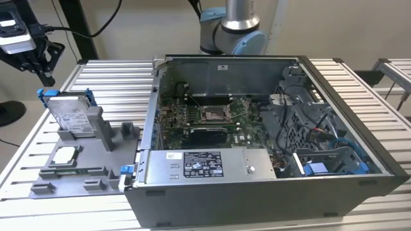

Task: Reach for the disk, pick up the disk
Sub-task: 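Reach for the disk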

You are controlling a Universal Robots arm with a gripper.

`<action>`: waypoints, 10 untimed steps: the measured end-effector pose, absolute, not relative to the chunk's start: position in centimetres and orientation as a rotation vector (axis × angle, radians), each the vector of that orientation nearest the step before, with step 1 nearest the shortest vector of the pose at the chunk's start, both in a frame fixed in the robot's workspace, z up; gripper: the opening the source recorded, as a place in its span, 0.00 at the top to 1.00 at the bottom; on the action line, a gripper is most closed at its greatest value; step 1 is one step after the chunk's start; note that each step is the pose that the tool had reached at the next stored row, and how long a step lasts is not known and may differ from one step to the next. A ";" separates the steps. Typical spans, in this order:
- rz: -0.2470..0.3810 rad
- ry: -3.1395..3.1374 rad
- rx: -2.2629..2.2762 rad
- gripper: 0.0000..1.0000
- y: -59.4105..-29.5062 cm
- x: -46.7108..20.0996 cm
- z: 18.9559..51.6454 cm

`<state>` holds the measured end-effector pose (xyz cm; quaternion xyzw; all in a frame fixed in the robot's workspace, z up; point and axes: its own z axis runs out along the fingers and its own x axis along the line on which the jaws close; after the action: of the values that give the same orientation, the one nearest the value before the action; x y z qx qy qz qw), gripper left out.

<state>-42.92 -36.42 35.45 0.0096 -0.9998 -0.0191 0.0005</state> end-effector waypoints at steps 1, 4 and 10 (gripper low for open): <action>-0.060 -3.140 0.030 1.00 -36.4 -42.9 35.5; -0.060 -3.140 0.030 1.00 -36.4 -42.9 35.4; -0.060 -3.140 0.030 1.00 -36.4 -42.9 35.5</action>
<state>-42.95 -36.41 35.45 0.0096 -0.9998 -0.0191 0.0004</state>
